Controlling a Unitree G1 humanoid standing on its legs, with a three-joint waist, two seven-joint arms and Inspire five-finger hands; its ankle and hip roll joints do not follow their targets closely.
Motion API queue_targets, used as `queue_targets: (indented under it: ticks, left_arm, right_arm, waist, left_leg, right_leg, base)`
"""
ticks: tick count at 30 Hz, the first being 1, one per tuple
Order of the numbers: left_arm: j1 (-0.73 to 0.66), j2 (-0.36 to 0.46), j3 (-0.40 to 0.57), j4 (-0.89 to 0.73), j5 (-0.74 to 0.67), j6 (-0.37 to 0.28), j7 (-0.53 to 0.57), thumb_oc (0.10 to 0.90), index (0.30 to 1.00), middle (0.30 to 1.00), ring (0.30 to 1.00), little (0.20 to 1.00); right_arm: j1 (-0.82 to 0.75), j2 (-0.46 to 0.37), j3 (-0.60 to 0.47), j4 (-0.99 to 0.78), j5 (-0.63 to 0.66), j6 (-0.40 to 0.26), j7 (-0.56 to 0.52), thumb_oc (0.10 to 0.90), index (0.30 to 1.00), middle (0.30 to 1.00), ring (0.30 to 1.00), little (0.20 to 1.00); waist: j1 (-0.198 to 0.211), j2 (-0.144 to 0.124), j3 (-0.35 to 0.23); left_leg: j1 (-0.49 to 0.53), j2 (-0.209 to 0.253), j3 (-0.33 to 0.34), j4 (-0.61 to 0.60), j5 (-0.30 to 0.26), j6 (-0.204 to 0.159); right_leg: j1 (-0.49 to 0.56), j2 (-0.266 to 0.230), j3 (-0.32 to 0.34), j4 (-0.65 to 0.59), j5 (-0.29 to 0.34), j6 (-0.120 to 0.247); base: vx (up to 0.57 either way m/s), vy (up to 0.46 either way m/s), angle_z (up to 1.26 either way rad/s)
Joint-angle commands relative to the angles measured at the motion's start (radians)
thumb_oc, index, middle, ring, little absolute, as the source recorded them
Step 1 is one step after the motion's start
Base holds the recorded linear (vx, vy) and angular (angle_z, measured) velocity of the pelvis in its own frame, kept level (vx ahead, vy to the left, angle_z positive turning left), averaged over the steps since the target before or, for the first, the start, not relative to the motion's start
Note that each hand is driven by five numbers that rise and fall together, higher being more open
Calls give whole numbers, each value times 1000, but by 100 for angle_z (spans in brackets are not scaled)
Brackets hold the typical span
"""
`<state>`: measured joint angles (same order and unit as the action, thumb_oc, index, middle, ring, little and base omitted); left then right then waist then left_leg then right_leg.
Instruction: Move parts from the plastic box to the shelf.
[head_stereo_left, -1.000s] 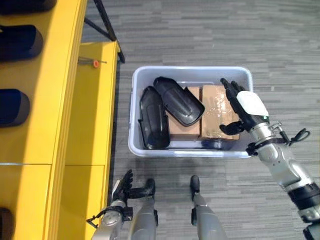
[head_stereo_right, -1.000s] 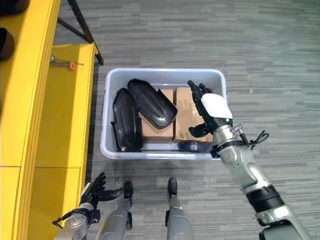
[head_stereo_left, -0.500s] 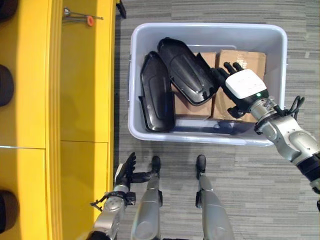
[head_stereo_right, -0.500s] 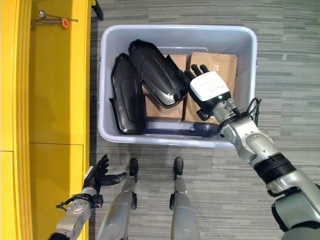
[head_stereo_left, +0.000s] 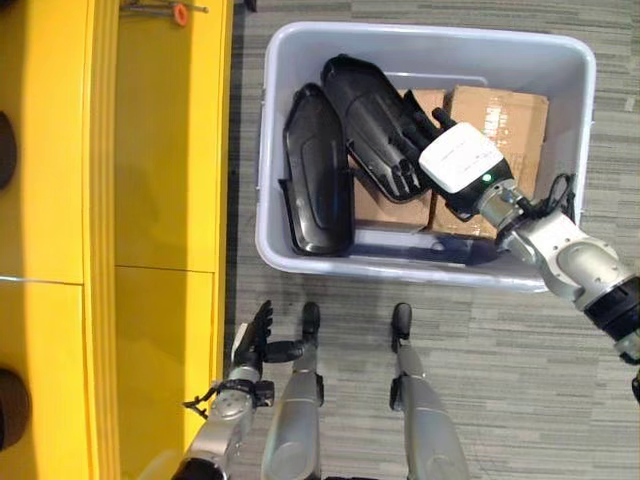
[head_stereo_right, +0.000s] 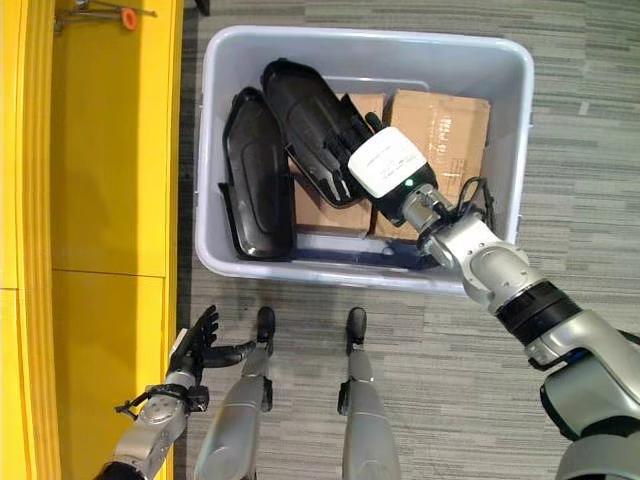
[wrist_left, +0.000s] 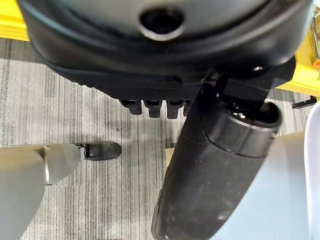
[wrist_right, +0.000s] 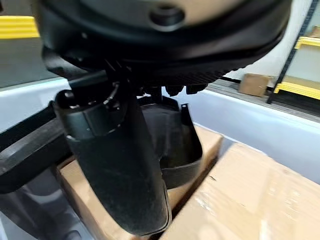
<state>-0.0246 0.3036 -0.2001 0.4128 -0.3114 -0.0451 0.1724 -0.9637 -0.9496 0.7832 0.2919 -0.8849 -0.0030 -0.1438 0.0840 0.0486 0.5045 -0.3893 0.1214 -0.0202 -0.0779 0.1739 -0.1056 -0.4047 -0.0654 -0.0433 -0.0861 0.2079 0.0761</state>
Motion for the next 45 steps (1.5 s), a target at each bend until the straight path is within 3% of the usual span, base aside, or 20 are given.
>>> queue_targets:
  ticks: [1,11,36,37,38,39,45]
  left_arm:
    - [45,75,-4,-60,-38,-48,37,900,1000,1000,1000,1000]
    - [32,89,-3,-81,-48,-60,59,900,1000,1000,1000,1000]
    - [18,97,-7,-111,-62,-78,99,900,1000,1000,1000,1000]
    - [17,96,-9,-108,-61,-78,99,900,1000,1000,1000,1000]
    - [12,95,-11,-105,-60,-79,99,900,1000,1000,1000,1000]
    - [8,94,-14,-105,-55,-81,101,900,1000,1000,1000,1000]
    - [-8,97,-33,-103,-49,-88,102,900,1000,1000,1000,1000]
  right_arm:
    - [-155,-57,30,0,-20,18,-75,900,1000,1000,1000,1000]
    - [-217,-75,55,90,13,52,-102,900,1000,1000,1000,1000]
    - [-261,-11,129,188,-23,69,-96,900,1000,1000,1000,1000]
    - [-253,-3,128,211,-18,71,-96,655,657,657,657,657]
    - [-243,9,125,238,-2,70,-90,473,402,402,402,402]
    - [-228,26,110,267,32,69,-91,400,300,300,300,300]
    - [-205,67,112,373,80,70,-93,400,300,300,300,300]
  waist:
    - [1,-48,-20]
    - [13,-49,15]
    - [24,-45,16]
    - [25,-44,16]
    - [26,-43,16]
    - [25,-43,16]
    - [27,-42,16]
  left_leg:
    - [0,31,-3,-9,43,-24]
    - [-61,22,-25,-9,51,-21]
    - [-187,4,-54,-9,48,-12]
    - [-191,3,-55,-9,48,-12]
    - [-194,2,-57,-9,48,-11]
    - [-197,1,-58,-9,48,-11]
    - [-197,-1,-58,-9,45,-11]
  right_leg:
    - [-2,-40,-33,106,-36,24]
    - [-59,-33,-41,125,-36,17]
    - [-185,-33,-54,139,-43,15]
    - [-189,-33,-56,139,-44,15]
    - [-192,-33,-58,139,-42,15]
    - [-195,-34,-59,138,-41,15]
    - [-197,-33,-58,134,-38,15]
  base:
    - [5,-13,15]
    - [5,-17,4]
    - [4,-1,1]
    - [4,1,3]
    - [1,0,4]
    - [0,0,5]
    - [-3,4,2]
